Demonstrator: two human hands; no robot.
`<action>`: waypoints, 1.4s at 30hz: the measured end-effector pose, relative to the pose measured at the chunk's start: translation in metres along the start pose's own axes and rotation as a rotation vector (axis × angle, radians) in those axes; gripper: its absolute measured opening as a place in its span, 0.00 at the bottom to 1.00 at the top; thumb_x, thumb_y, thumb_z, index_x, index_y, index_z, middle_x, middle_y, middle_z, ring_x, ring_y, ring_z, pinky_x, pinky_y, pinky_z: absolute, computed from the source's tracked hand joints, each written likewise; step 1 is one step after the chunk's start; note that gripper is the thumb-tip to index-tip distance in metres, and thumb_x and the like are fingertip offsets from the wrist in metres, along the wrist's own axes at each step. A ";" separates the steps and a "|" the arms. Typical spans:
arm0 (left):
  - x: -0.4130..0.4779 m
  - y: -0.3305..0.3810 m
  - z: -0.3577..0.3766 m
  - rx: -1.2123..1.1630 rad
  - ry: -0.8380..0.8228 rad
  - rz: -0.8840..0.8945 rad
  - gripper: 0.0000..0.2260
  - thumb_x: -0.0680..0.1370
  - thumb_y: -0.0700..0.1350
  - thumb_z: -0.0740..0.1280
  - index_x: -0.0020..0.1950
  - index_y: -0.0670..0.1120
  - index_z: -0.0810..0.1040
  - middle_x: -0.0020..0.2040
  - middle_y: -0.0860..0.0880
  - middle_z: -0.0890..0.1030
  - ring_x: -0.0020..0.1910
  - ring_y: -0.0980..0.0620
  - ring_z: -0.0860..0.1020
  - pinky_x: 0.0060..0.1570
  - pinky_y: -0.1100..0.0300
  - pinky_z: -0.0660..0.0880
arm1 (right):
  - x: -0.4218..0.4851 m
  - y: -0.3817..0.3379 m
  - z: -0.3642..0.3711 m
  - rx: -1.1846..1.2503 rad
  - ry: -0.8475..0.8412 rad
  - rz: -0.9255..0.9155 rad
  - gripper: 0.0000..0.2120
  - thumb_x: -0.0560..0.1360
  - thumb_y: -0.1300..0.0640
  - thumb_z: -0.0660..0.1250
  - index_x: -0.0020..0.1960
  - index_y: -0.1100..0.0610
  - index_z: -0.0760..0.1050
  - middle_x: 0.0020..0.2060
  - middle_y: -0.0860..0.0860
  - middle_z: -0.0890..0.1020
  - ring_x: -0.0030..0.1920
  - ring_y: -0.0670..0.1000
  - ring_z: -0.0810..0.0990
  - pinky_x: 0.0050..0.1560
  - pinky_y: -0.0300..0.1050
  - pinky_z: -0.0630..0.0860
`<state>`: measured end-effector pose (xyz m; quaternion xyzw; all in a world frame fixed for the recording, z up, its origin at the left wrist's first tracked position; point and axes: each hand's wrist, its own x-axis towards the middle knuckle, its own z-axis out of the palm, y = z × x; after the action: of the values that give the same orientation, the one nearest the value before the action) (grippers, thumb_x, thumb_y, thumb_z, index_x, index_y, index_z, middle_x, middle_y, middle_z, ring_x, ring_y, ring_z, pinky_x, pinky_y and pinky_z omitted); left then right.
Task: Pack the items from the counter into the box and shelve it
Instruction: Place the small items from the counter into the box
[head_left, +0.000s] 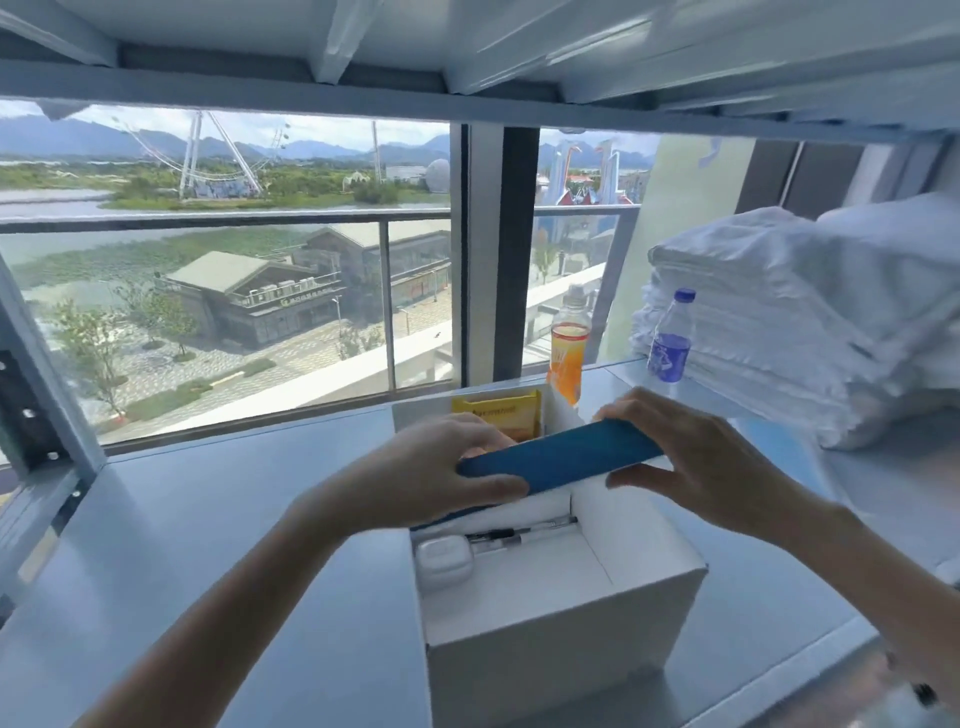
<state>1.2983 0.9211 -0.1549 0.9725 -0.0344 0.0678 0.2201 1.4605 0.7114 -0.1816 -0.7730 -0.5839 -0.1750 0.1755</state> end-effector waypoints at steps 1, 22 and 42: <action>-0.001 0.002 0.009 0.043 0.017 -0.005 0.18 0.75 0.57 0.64 0.64 0.55 0.72 0.57 0.56 0.76 0.48 0.61 0.74 0.48 0.67 0.75 | -0.008 0.002 -0.005 0.101 -0.038 0.048 0.21 0.65 0.55 0.76 0.55 0.55 0.73 0.49 0.49 0.80 0.42 0.39 0.76 0.39 0.19 0.68; -0.046 0.016 0.085 0.345 0.243 -0.033 0.24 0.76 0.58 0.49 0.62 0.51 0.75 0.48 0.59 0.79 0.43 0.58 0.80 0.37 0.66 0.69 | -0.048 0.003 0.030 0.330 -0.312 0.033 0.24 0.76 0.36 0.53 0.64 0.50 0.68 0.50 0.38 0.71 0.51 0.41 0.70 0.55 0.33 0.66; -0.034 -0.004 0.091 0.420 -0.091 -0.033 0.21 0.74 0.66 0.55 0.60 0.55 0.63 0.54 0.56 0.74 0.52 0.50 0.73 0.39 0.58 0.61 | -0.032 0.014 0.024 0.156 -0.735 0.037 0.31 0.72 0.31 0.47 0.70 0.41 0.63 0.58 0.42 0.76 0.66 0.45 0.61 0.70 0.39 0.53</action>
<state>1.2760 0.8864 -0.2428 0.9995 -0.0133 0.0260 0.0117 1.4674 0.6924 -0.2192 -0.7789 -0.6056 0.1623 0.0154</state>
